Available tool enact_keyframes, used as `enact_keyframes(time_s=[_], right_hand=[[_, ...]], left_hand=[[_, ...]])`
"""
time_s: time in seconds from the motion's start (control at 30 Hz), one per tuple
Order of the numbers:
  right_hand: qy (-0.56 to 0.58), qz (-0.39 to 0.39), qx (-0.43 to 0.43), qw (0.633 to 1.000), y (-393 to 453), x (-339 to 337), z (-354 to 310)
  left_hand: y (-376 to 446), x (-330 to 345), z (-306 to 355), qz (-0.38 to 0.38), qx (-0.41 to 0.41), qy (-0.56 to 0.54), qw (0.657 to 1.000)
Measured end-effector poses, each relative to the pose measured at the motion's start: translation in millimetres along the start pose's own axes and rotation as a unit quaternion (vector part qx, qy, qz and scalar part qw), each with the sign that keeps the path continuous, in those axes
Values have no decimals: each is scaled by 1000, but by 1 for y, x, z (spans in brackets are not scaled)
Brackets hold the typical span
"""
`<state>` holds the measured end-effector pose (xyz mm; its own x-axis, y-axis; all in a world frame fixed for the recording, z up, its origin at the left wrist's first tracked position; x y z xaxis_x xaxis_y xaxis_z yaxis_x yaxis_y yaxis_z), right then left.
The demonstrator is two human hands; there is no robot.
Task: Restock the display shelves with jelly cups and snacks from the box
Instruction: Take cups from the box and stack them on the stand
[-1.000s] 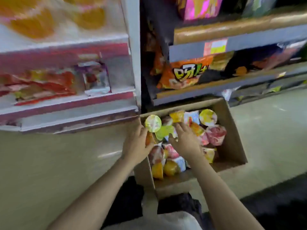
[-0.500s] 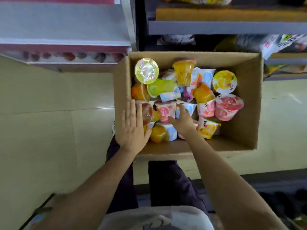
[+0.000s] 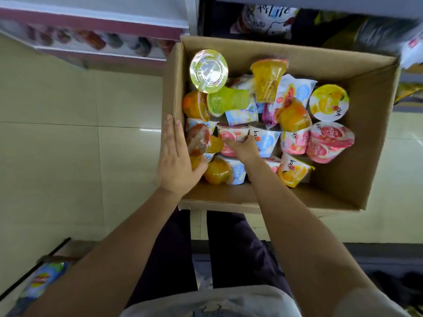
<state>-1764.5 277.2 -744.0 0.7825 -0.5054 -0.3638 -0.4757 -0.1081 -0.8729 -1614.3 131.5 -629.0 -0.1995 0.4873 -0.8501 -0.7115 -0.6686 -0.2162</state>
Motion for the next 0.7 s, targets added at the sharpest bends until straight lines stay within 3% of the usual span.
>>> enact_keyframes(time_s=[0.27, 0.5, 0.7], right_hand=[[-42, 25, 27, 998, 5, -4, -1], [12, 18, 9, 1000, 0, -4, -9], [147, -27, -58, 987, -23, -18, -5]], left_hand=[[-1, 1, 1, 2, 7, 13, 1000], [0, 1, 1, -8, 7, 11, 1000], [1, -7, 14, -26, 12, 14, 999]])
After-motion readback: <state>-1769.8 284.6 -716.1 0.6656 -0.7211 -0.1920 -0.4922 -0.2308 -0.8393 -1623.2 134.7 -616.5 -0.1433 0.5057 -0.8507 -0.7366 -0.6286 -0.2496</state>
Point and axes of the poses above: each hand's wrist, its own y-axis towards the middle knuckle, its own x-axis out of the palm, z = x × y, the point moved 9 cm from there along y, towards the middle knuckle, and after that the axes turned 3 degrees about -y, right-handed, at the moved point
